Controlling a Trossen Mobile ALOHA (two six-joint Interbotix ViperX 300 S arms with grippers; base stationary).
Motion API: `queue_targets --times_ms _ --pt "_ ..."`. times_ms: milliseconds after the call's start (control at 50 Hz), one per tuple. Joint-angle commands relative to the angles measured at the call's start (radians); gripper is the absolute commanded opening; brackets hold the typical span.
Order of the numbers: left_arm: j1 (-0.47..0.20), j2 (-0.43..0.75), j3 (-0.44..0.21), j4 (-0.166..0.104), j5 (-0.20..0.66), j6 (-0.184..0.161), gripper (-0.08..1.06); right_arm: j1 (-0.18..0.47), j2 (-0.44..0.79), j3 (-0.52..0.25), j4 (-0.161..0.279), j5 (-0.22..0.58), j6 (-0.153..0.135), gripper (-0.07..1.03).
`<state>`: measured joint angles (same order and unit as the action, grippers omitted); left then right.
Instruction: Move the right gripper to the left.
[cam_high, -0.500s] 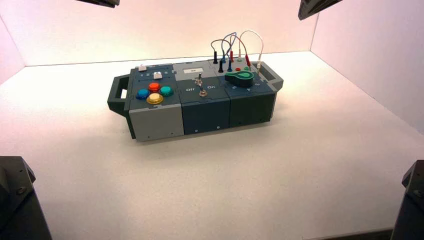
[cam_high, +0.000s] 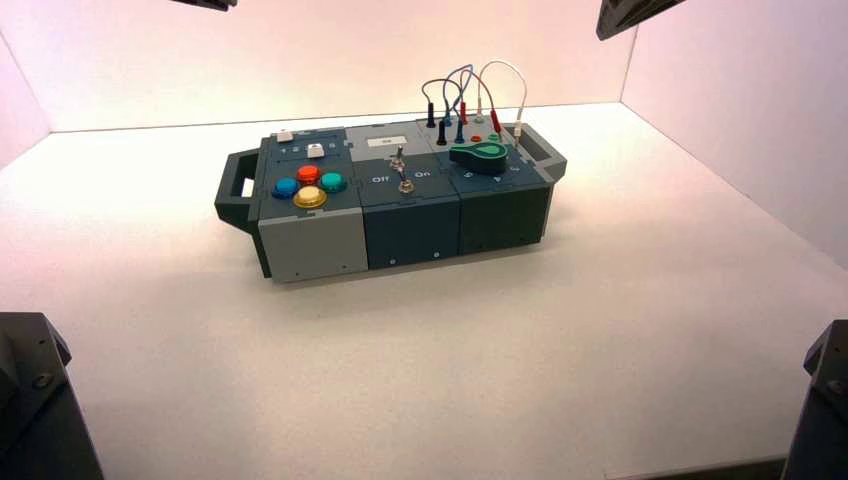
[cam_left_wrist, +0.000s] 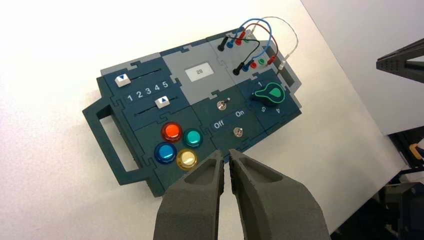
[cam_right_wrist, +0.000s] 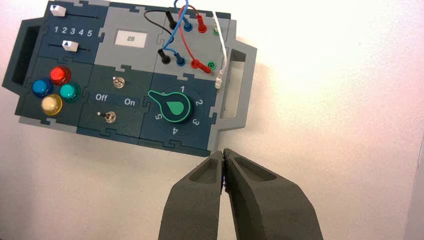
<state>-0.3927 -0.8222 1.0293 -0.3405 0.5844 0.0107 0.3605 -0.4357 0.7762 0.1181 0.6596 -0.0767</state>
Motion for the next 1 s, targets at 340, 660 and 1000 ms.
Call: queue_targets --times_ms 340,660,1000 --pt "0.02 0.0 -0.014 0.003 -0.005 -0.003 0.07 0.075 -0.006 -0.052 0.02 0.011 0.003 -0.02" --pt "0.02 0.0 -0.015 0.002 -0.002 -0.003 0.07 0.222 0.025 -0.12 0.044 0.0 0.06 -0.02" --pt "0.02 0.003 -0.011 0.0 -0.002 -0.003 0.07 0.403 0.138 -0.213 0.067 -0.046 0.129 -0.02"
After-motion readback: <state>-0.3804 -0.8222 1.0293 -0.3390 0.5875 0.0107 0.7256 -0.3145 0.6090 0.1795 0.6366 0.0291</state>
